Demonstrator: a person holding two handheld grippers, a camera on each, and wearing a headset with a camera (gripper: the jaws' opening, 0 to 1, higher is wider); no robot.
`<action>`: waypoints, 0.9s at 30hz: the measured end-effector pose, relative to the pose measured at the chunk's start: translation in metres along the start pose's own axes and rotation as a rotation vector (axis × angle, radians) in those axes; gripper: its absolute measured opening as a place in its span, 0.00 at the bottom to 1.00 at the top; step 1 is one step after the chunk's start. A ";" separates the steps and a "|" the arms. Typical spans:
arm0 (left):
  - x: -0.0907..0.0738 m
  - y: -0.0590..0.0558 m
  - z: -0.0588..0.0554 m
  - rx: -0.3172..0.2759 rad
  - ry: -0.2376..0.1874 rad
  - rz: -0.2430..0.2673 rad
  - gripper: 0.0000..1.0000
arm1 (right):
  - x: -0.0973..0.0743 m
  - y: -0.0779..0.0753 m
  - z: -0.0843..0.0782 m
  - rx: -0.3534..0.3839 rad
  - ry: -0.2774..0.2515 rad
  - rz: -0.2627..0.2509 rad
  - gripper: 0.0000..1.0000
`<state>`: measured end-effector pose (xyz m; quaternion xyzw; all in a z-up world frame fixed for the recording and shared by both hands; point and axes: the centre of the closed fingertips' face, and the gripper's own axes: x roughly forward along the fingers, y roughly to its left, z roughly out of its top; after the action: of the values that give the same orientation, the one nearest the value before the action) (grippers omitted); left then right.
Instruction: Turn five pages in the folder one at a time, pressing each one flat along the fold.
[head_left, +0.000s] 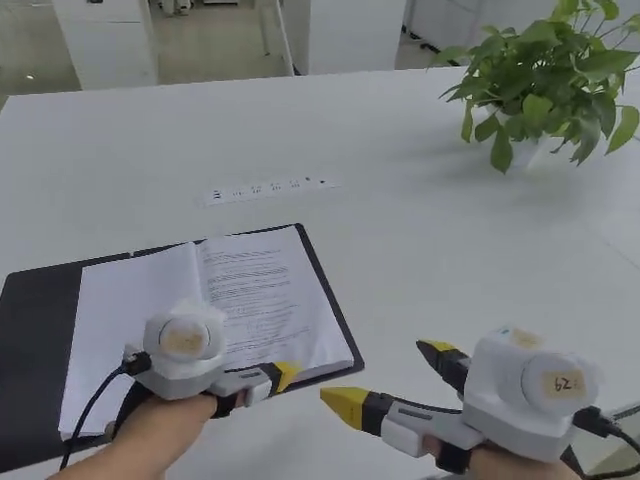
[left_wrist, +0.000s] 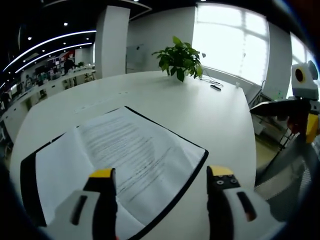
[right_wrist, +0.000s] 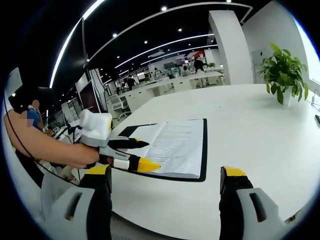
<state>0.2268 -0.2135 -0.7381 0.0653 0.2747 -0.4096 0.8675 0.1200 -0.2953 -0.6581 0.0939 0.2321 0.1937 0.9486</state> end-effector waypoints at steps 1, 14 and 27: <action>0.003 -0.002 0.001 0.001 0.001 -0.003 0.73 | 0.000 0.000 0.000 0.000 -0.002 0.000 0.89; 0.039 -0.010 0.004 0.022 0.003 0.013 0.67 | 0.000 -0.003 -0.001 0.008 0.006 -0.003 0.89; 0.057 -0.004 -0.016 0.009 0.035 0.082 0.52 | 0.005 0.000 -0.005 0.002 0.036 0.007 0.88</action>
<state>0.2458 -0.2489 -0.7813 0.0875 0.2850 -0.3737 0.8784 0.1215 -0.2930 -0.6642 0.0924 0.2488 0.1986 0.9435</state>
